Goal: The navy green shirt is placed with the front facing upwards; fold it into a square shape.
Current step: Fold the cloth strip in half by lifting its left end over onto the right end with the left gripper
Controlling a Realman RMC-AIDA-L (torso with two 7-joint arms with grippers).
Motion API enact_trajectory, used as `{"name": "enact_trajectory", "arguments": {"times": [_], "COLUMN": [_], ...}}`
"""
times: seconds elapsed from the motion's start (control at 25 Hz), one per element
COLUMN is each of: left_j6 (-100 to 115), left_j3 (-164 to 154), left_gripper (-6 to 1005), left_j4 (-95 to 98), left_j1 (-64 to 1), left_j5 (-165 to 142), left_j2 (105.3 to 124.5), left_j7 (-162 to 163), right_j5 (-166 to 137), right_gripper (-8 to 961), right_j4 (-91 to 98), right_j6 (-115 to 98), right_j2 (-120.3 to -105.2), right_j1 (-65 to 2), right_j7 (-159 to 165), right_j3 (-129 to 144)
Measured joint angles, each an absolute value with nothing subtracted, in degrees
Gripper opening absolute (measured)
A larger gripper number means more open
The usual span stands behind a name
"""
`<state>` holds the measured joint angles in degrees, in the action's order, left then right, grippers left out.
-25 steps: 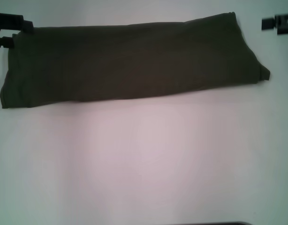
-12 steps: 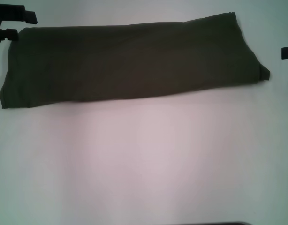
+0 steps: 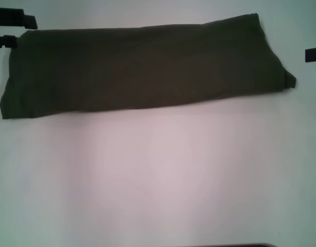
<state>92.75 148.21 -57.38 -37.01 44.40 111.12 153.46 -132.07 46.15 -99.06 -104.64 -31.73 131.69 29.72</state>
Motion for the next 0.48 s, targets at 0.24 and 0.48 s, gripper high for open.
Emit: {"name": "enact_trajectory", "arguments": {"times": [0.24,0.48], "left_j6": [92.4,90.5], "left_j3": [148.5,147.9], "left_gripper": [753,740], "left_j4": [-56.9,-56.5], "left_j1": [-35.8,-33.5], "left_j5": [43.1,38.3], "left_j2": [110.67,110.64], "left_j7": [153.5,152.9], "right_j5": [-132.0,-132.0], "right_gripper": [941,942], "right_j4": [46.1,46.1], "right_j6": [-98.4,-98.8], "right_j2": [-104.98,-104.83], "right_j1": [-32.3,-32.1], "right_j7": [131.9,132.4], "right_j3": [29.7,29.7]}}
